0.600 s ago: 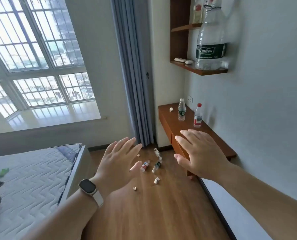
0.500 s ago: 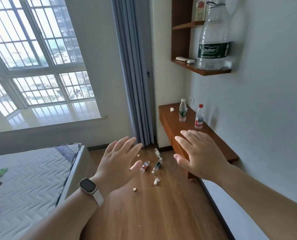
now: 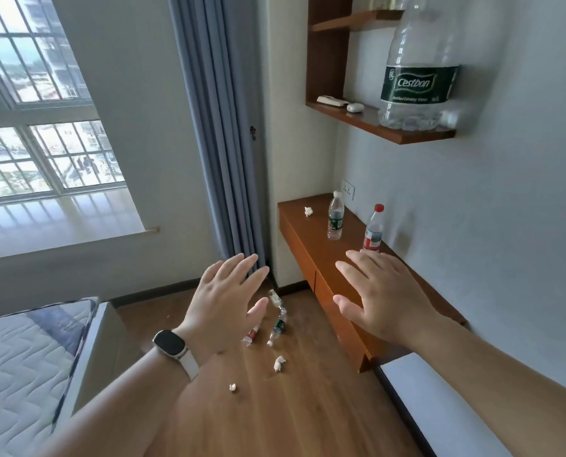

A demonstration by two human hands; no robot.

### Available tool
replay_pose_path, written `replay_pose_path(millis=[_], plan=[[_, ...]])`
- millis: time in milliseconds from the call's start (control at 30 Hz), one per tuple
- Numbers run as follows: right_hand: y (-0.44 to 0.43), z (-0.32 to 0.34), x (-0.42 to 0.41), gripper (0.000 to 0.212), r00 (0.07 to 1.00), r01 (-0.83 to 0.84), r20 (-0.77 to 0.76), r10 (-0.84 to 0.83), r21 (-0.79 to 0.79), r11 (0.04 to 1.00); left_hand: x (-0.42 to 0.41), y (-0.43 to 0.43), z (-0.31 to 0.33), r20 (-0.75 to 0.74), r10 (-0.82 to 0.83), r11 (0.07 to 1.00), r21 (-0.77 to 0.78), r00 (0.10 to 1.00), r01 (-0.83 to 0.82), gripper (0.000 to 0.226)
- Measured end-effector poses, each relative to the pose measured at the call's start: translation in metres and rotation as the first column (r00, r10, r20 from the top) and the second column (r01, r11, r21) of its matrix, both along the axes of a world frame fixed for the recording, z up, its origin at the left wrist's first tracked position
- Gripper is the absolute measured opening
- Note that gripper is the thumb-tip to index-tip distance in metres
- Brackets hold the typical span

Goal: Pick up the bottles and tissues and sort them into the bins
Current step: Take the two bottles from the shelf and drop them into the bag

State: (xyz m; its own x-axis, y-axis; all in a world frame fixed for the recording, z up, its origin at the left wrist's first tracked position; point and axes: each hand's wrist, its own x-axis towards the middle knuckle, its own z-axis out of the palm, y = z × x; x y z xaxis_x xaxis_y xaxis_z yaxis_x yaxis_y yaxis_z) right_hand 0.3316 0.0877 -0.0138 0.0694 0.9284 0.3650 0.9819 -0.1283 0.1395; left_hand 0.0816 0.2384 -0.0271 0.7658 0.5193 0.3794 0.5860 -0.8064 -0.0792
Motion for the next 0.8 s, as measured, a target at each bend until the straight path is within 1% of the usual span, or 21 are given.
replay_pose_path(millis=[133, 300, 467, 700, 800], plan=[[0.056, 0.0, 0.0, 0.054, 0.998, 0.055, 0.019, -0.055, -0.02, 0.998, 0.008, 0.066, -0.011, 0.05, -0.062, 0.998, -0.001, 0.997, 0.062, 0.05], [0.107, -0.01, 0.003, 0.056, 0.988, 0.154, 0.016, -0.154, -0.06, 0.986, 0.025, 0.143, -0.022, 0.023, -0.114, 0.993, -0.031, 0.993, 0.115, 0.051], [0.14, -0.012, 0.021, 0.056, 0.969, 0.245, 0.017, -0.245, -0.099, 0.964, 0.055, 0.187, -0.027, 0.0, -0.169, 0.985, -0.043, 0.986, 0.168, 0.05], [0.185, -0.028, 0.074, 0.057, 0.956, 0.285, -0.033, -0.291, -0.126, 0.95, 0.122, 0.236, -0.036, -0.034, -0.236, 0.97, -0.073, 0.971, 0.233, 0.049], [0.204, -0.042, 0.107, 0.057, 0.953, 0.289, -0.06, -0.298, -0.134, 0.948, 0.155, 0.255, -0.04, -0.034, -0.237, 0.969, -0.085, 0.971, 0.233, 0.05]])
